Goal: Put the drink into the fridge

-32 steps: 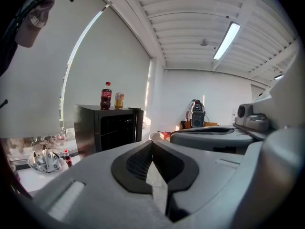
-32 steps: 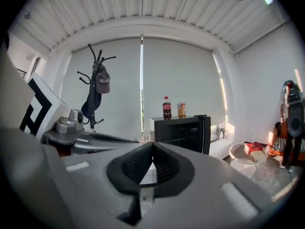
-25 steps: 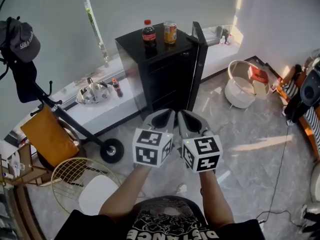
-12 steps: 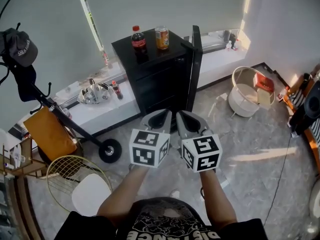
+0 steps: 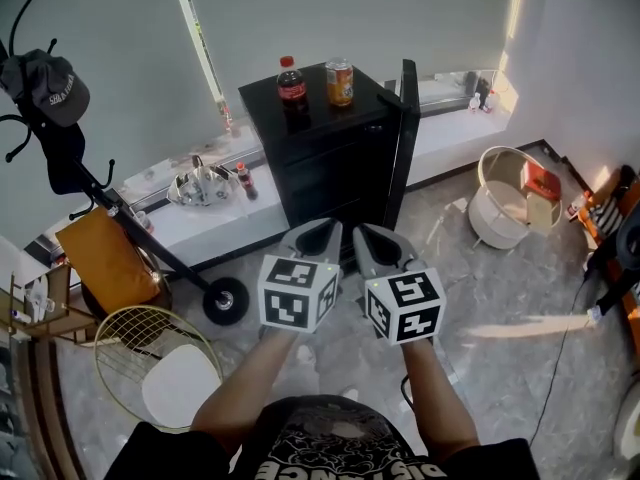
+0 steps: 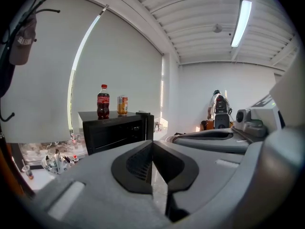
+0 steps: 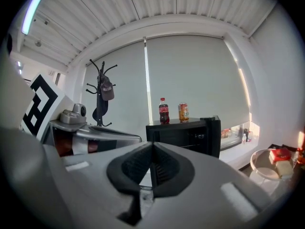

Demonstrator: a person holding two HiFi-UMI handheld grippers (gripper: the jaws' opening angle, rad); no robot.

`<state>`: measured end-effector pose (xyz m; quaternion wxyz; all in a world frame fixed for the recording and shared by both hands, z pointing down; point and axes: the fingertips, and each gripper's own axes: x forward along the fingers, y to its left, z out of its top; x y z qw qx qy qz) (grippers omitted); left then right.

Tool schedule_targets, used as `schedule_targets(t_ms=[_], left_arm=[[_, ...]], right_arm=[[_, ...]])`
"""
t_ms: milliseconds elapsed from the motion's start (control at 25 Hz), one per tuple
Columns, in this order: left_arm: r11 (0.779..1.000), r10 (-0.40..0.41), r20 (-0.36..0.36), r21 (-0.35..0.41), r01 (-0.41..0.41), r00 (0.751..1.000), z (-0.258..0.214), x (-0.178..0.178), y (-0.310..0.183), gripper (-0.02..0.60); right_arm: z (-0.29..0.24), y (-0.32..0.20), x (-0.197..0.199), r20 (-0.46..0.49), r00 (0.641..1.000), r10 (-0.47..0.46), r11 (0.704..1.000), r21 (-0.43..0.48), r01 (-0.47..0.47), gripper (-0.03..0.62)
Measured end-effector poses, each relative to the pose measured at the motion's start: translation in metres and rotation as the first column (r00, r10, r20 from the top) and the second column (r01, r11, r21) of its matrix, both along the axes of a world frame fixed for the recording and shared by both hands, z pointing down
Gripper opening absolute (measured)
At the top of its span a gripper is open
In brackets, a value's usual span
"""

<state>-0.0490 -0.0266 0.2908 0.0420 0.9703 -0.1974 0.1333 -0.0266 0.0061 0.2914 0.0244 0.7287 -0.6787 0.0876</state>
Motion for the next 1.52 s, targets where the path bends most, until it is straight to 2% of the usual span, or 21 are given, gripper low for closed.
schedule_targets(t_ms=[360, 760, 1160, 1520], left_arm=[[1.0, -0.012, 0.0, 0.002, 0.012, 1.0, 0.003, 0.007, -0.061, 0.005], [1.0, 0.001, -0.035, 0.027, 0.0, 0.999, -0.021, 0.027, -0.153, 0.005], [0.999, 0.024, -0.047, 0.03, -0.023, 0.999, -0.038, 0.029, -0.228, 0.005], [0.998, 0.062, -0.056, 0.021, -0.061, 0.997, -0.043, 0.038, -0.276, 0.005]], right_arm=[[-0.009, -0.062, 0.01, -0.015, 1.0, -0.019, 1.0, 0.015, 0.019, 0.002], [-0.02, -0.151, 0.025, -0.042, 0.999, -0.028, 1.0, 0.005, 0.028, 0.002], [-0.04, -0.225, 0.035, -0.066, 0.998, 0.01, 1.0, 0.01, -0.009, 0.021], [-0.054, -0.272, 0.053, -0.098, 0.993, 0.072, 0.997, 0.006, -0.072, 0.045]])
